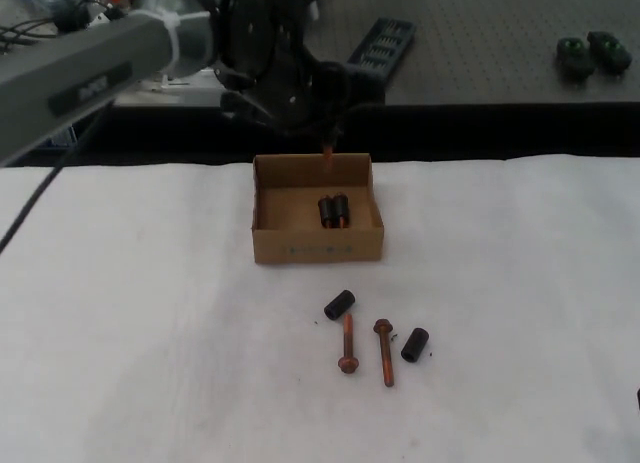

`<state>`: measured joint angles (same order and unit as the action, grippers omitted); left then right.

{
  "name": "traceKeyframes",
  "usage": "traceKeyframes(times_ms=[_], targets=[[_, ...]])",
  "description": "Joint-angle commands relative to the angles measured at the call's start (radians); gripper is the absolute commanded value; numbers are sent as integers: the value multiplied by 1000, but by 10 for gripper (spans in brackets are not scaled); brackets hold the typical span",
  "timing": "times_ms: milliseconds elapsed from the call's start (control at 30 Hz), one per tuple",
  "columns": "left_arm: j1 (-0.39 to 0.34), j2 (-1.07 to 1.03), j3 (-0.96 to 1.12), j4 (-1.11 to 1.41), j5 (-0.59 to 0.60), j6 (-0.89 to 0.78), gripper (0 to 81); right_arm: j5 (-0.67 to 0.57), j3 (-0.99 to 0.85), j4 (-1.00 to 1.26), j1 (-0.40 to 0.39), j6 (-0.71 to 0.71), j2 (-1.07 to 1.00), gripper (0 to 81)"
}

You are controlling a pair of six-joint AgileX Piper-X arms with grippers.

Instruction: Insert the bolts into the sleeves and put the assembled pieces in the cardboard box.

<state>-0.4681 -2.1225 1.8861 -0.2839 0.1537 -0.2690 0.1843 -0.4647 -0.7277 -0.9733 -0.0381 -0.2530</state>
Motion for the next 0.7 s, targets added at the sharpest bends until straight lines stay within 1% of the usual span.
traceKeyframes(times_ms=[0, 267, 667], targets=[[14, -89, 111, -8, -12, -64, 7, -8, 1, 16, 6, -7, 7, 38], [25, -217, 163, -5, -16, -96, 7, -8, 1, 16, 6, -3, 7, 38], [31, -275, 163, -10, -66, -96, 7, -8, 1, 16, 6, 0, 7, 38]])
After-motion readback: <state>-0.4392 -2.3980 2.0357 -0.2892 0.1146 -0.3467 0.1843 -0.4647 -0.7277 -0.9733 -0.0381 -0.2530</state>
